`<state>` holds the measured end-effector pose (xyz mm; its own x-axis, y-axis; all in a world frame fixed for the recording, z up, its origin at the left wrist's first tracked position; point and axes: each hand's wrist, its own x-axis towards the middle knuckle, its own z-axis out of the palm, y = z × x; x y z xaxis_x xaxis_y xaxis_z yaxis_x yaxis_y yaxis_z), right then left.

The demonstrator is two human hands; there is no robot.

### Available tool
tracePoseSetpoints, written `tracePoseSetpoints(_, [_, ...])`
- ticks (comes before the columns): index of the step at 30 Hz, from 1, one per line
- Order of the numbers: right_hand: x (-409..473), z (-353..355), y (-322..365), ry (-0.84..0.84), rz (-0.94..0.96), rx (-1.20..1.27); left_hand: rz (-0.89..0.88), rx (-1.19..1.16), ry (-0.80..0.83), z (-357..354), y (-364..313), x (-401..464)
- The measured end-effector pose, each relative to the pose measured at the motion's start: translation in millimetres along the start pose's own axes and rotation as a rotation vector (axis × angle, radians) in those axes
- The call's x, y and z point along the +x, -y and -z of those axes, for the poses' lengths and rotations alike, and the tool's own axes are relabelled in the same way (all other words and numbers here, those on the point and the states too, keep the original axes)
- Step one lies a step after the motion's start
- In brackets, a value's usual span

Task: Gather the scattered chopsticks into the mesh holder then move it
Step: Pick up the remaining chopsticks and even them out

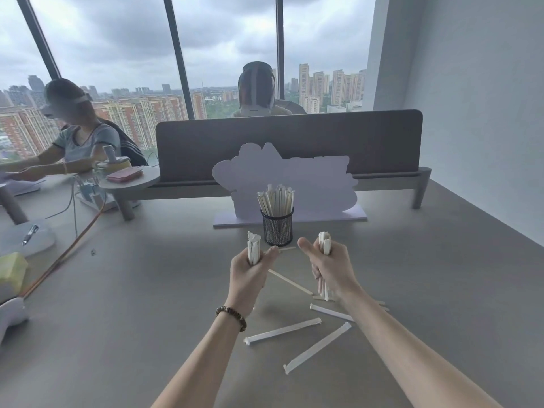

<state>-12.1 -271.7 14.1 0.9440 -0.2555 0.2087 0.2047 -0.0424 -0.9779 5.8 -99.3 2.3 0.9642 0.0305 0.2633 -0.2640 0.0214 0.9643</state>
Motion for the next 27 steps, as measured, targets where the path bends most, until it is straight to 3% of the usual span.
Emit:
tracePoseSetpoints(10, [3,4,7,0.052,0.049,0.060,-0.002,0.003,0.006,-1,-3,-2])
tracePoseSetpoints(17, [3,4,17,-0.045,0.034,0.128,-0.036,-0.008,-0.031,-2,-6,3])
tracePoseSetpoints(23, [-2,8,15,0.129,0.061,0.025,-0.046,0.014,0.000,-1,-7,0])
tracePoseSetpoints(27, [-2,10,10,0.156,0.057,-0.001,-0.042,0.018,-0.004,-1,-4,0])
